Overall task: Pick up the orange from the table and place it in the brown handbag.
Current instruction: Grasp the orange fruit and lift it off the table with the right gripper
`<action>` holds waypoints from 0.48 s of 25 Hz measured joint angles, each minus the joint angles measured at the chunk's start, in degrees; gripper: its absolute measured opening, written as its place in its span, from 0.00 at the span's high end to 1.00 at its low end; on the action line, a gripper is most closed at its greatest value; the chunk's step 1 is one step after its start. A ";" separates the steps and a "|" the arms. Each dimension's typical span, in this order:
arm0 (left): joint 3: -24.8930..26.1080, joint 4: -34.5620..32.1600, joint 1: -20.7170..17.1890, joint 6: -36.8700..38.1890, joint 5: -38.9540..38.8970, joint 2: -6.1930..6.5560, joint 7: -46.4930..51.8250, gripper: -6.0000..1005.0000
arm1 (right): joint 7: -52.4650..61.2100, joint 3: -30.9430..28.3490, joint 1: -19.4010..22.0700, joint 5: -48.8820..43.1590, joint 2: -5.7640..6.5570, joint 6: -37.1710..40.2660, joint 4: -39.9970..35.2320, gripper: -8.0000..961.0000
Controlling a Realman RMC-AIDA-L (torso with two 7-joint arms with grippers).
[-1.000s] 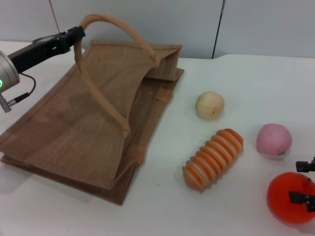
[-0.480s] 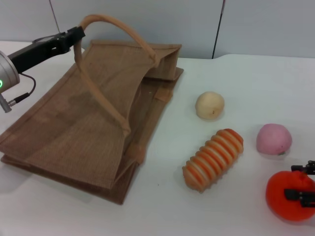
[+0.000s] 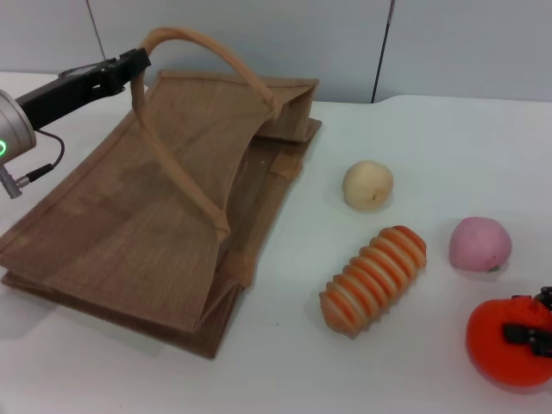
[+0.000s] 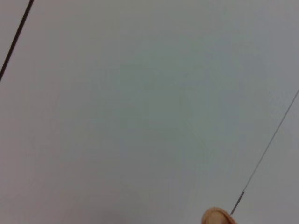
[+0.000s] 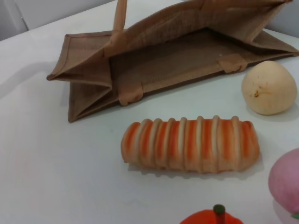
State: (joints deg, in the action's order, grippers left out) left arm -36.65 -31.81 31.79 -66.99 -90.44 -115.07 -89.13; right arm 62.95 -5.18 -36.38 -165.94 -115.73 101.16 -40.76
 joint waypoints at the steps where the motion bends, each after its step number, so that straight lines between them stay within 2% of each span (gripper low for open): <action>1: 0.00 0.00 0.01 -0.05 0.00 0.01 0.00 0.88 | -0.12 0.18 0.00 0.00 0.03 0.10 -0.02 0.52; 12: 0.00 -0.01 0.00 -1.80 -0.19 0.03 0.10 0.88 | -1.74 -0.20 0.19 1.87 0.13 1.25 -1.81 0.59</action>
State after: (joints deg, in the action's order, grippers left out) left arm -36.65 -31.82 31.79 -68.79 -90.63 -115.04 -89.03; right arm 61.21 -5.37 -36.20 -164.06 -115.60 102.41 -42.57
